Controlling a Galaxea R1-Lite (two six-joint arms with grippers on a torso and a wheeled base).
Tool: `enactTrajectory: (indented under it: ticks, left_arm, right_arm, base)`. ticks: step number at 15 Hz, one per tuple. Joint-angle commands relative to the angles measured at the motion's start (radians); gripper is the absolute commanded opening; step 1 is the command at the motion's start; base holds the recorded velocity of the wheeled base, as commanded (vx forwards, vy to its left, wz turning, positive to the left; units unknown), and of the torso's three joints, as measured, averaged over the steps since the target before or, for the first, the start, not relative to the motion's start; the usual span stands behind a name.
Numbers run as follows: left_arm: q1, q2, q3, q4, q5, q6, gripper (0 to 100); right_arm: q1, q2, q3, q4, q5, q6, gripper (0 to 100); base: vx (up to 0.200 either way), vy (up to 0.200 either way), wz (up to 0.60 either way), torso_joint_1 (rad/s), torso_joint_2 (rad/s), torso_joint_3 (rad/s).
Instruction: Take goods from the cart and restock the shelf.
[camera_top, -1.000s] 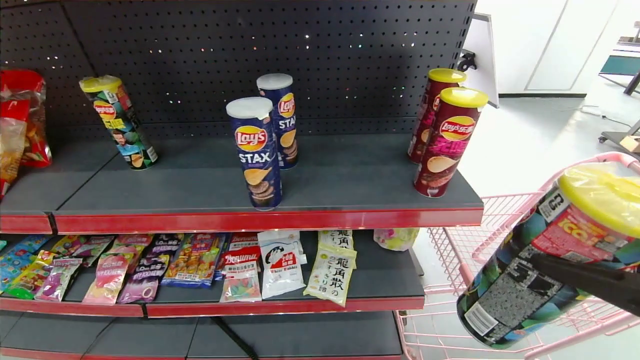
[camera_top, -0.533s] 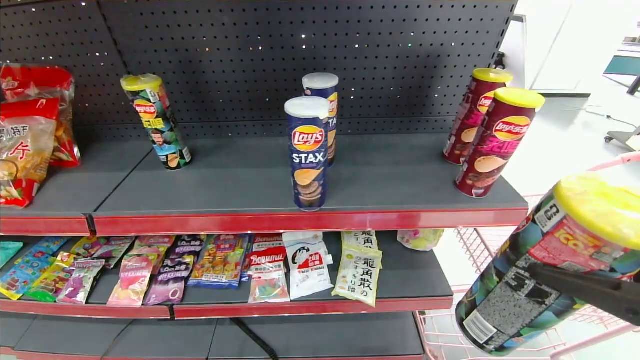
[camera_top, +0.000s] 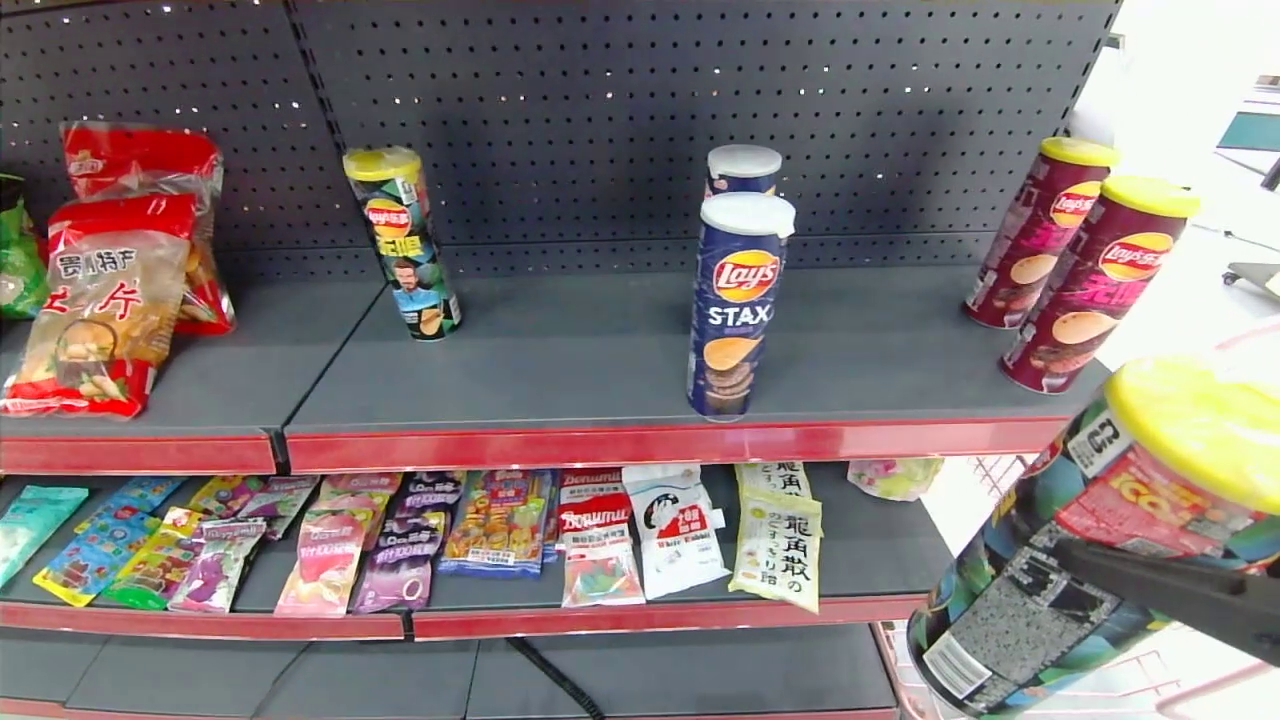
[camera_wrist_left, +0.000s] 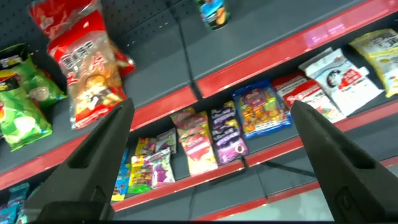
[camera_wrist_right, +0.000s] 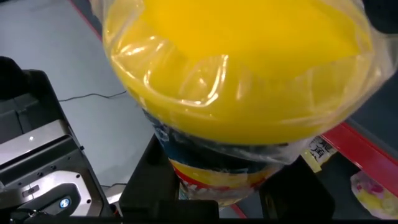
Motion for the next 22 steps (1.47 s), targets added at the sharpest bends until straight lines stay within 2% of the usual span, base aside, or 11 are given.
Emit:
enactTrajectory:
  ticks: [1,16,18,20,22]
  left_arm:
    - [0.001,0.000,-0.002,0.000,0.000,0.000,100]
    - [0.000,-0.005,0.000,0.000,0.002,0.006,100]
    - [0.001,-0.007,0.015,0.000,0.006,0.007,100]
    - [0.001,-0.007,0.018,0.000,0.012,0.030,100]
    - [0.001,-0.005,0.020,0.000,0.034,0.035,100]
  right_arm:
    - [0.002,-0.001,0.000,-0.001,0.002,0.000,0]
    - [0.071,-0.007,0.003,0.000,-0.004,-0.002,0]
    - [0.071,-0.007,0.004,0.000,-0.004,-0.002,0]
    - [0.071,-0.009,0.010,0.000,-0.004,-0.002,0]
    - [0.071,-0.023,0.030,0.000,-0.004,-0.002,0]
  base:
    - [0.000,0.200,0.00,0.002,0.01,-0.002]
    - [0.000,0.200,0.00,0.002,0.00,0.003]
    - [0.000,0.000,0.00,0.000,0.00,0.000]
    - [0.000,0.000,0.00,0.000,0.00,0.000]
    - [0.000,0.000,0.00,0.000,0.00,0.000]
